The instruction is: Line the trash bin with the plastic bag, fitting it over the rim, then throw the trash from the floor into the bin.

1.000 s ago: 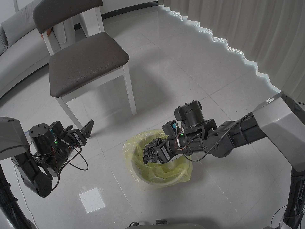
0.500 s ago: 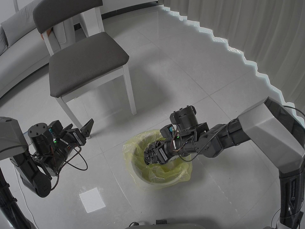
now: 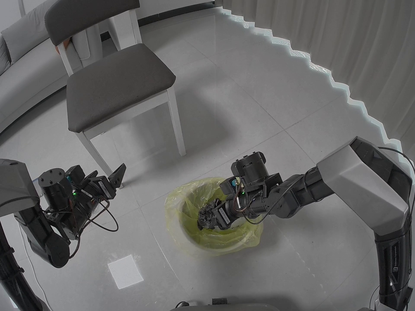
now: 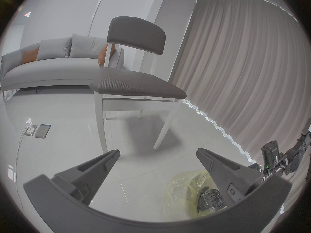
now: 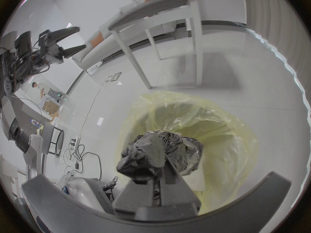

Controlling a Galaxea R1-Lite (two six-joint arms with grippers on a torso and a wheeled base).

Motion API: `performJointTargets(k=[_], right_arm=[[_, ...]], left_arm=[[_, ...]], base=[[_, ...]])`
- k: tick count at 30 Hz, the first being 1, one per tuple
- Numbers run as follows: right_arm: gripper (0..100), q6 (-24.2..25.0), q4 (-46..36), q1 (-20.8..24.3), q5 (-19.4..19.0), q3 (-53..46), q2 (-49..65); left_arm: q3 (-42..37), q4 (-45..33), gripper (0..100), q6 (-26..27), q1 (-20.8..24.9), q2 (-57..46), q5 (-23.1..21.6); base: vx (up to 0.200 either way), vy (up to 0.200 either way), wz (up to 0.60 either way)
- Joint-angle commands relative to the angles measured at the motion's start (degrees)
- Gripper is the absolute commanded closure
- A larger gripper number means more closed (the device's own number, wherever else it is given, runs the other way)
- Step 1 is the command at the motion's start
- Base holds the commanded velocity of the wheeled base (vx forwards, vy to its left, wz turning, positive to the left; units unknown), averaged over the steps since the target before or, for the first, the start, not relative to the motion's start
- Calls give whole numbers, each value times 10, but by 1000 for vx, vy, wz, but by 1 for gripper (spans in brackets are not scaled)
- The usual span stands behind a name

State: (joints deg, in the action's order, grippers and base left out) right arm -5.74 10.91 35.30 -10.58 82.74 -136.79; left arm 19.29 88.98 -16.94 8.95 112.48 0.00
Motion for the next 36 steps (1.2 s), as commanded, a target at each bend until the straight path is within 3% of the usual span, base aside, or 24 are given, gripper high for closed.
performJointTargets(k=[1,15,16,23,36], right_arm=[[100,1,0,-35,-1,12,-14],[100,0,-1,-23,0,60,-82],[0,0,-1,-23,2,61,-85],[0,-1,-1,-26,6,59,-75],[0,-2,-9,-64,7,-23,55]], left_arm=[[1,10,0,0,2,8,0],[0,10,0,0,5,15,2],[0,10,0,0,5,17,2],[1,10,0,1,6,28,3],[6,10,0,2,17,31,5]], base=[[0,0,0],[0,0,0],[0,0,0],[0,0,0],[0,0,0]])
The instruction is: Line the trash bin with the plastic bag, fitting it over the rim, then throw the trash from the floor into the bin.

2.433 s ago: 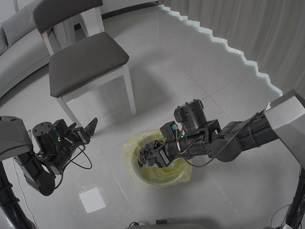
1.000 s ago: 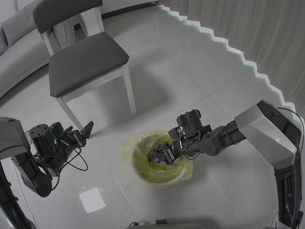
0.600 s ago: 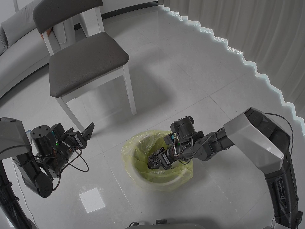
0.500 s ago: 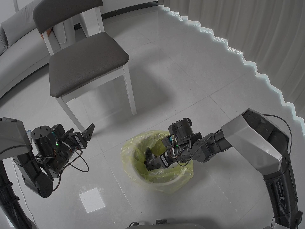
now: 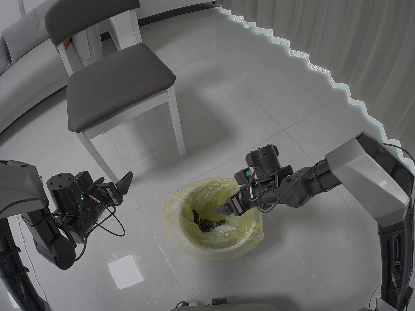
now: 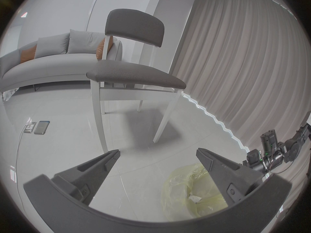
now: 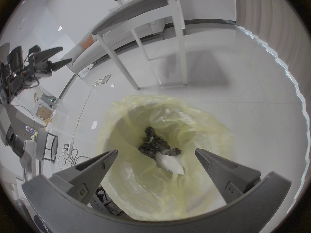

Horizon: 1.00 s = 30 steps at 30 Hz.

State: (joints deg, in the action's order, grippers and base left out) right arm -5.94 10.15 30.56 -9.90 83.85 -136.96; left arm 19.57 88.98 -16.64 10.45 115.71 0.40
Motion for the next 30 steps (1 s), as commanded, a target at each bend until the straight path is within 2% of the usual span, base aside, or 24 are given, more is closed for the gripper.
performJointTargets(k=[1,6,11,21,30], right_arm=[[0,0,0,-20,1,-44,64],[0,-5,6,-31,1,-97,108],[0,-6,6,-33,7,-127,136],[0,-7,6,-36,12,-144,148],[0,-7,6,-39,37,-144,148]], left_arm=[[3,10,0,-1,1,-2,1],[-8,10,0,21,-6,16,10],[-13,10,0,28,-18,9,-18],[-10,10,0,28,-16,0,-11],[-12,10,0,32,-15,0,-5]], base=[[0,0,0],[0,0,0],[200,0,0],[200,0,0],[0,0,0]])
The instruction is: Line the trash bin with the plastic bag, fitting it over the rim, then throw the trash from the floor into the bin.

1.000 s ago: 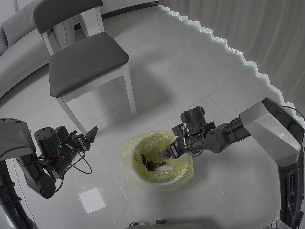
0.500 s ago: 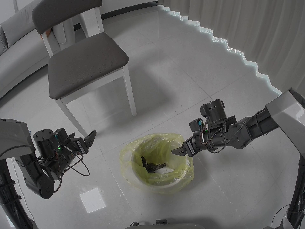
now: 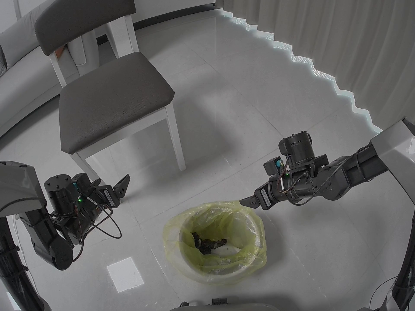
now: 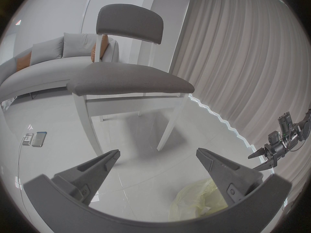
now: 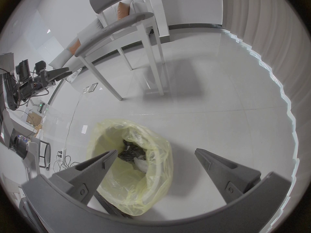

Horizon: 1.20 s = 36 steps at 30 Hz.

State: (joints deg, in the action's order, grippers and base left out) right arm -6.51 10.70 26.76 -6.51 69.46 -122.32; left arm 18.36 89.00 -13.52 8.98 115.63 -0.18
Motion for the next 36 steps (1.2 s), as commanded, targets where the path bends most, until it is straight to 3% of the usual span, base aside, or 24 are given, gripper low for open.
performJointTargets(k=[1,2,3,6,9,16,25,31,36], right_arm=[[0,-2,0,-1,13,0,1],[0,-2,0,-1,13,0,1],[0,-12,0,-2,48,-1,1],[0,-25,14,-10,100,0,22],[0,-26,32,-26,113,-3,80],[0,-35,26,-87,117,-63,283],[0,-27,27,-187,127,-276,602],[0,-28,22,-234,128,-423,841],[0,-27,-36,-238,128,-487,998]], left_arm=[[0,10,0,1,-2,2,0],[0,10,0,1,-2,2,0],[-4,6,0,2,-5,-1,0],[-13,-13,0,13,-12,-29,-6],[-5,-79,0,46,-26,-93,-19],[46,-300,0,80,-40,-305,-37],[121,-635,0,77,-48,-609,-37],[118,-798,0,76,-49,-821,-37],[105,-903,0,76,-44,-948,-35]], base=[[0,0,0],[0,0,0],[0,0,0],[0,0,0],[0,0,0],[0,0,0],[0,0,0],[0,0,0],[0,0,0]])
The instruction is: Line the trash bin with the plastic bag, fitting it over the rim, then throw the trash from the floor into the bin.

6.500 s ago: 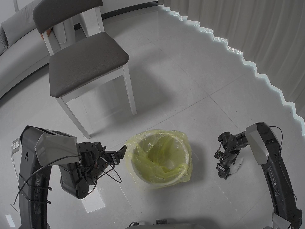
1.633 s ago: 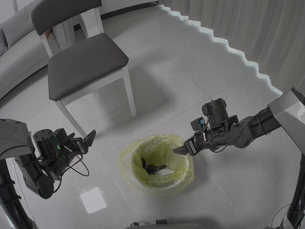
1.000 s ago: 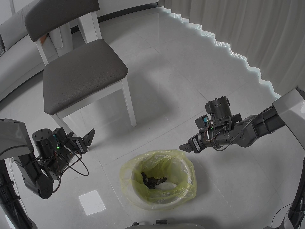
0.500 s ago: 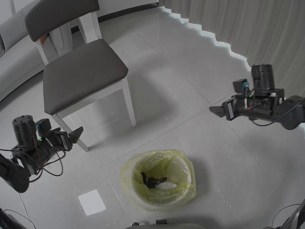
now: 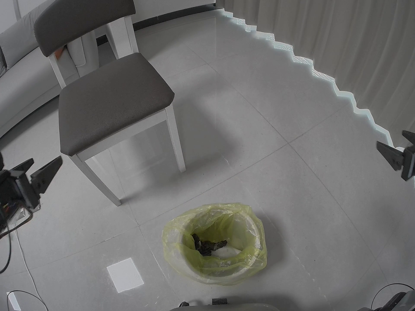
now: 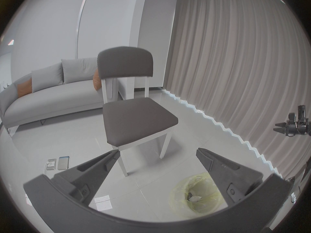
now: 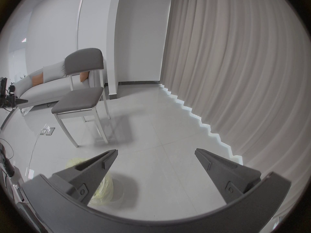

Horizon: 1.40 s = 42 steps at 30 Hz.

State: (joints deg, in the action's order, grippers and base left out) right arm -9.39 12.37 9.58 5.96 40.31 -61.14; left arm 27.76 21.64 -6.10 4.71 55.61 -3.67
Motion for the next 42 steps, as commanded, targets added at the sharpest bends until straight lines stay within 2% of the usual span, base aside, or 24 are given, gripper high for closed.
performJointTargets(k=[1,5,6,8,10,12,14,16,20,22,26,29,35,37,40,42], right_arm=[[0,2,-96,-65,3,-210,447],[0,2,-205,-64,3,-219,558],[0,2,-210,-65,3,-219,560],[0,31,-224,-83,4,-219,579],[0,53,-228,-91,-1,-225,600],[0,57,-227,-92,-5,-234,609],[0,57,-217,-93,-1,-277,611],[0,60,-200,-92,-2,-313,611],[0,64,-120,-92,-10,-390,611],[0,86,-96,-93,-17,-397,611],[0,118,-96,-93,-2,-397,611],[0,117,-98,-93,13,-396,611],[0,111,-98,-93,8,-396,611],[0,118,-88,-94,26,-401,611],[0,117,-77,-94,78,-403,611],[0,118,-77,-94,74,-403,611]], left_arm=[[5,-268,0,3,-1,-398,-1],[-25,-317,0,6,-9,-501,-1],[-29,-319,0,6,-11,-507,-2],[-56,-318,0,2,-49,-536,-4],[-76,-318,0,4,-52,-556,2],[-90,-315,0,6,-49,-556,9],[-118,-303,0,6,-50,-556,39],[-145,-290,0,6,-49,-556,51],[-220,-248,0,10,-49,-556,86],[-266,-216,0,21,-48,-556,107],[-278,-182,0,17,-48,-556,111],[-278,-187,0,14,-48,-556,98],[-277,-195,0,13,-48,-556,96],[-278,-194,0,8,-48,-556,97],[-278,-189,0,-5,-48,-556,107],[-278,-184,0,-17,-48,-556,120]], base=[[0,0,0],[0,0,0],[0,0,0],[0,0,0],[0,0,0],[0,0,0],[0,0,0],[0,0,0],[0,0,0],[0,0,0],[0,0,0],[0,0,0],[0,0,0],[0,0,0],[0,0,0],[0,0,0]])
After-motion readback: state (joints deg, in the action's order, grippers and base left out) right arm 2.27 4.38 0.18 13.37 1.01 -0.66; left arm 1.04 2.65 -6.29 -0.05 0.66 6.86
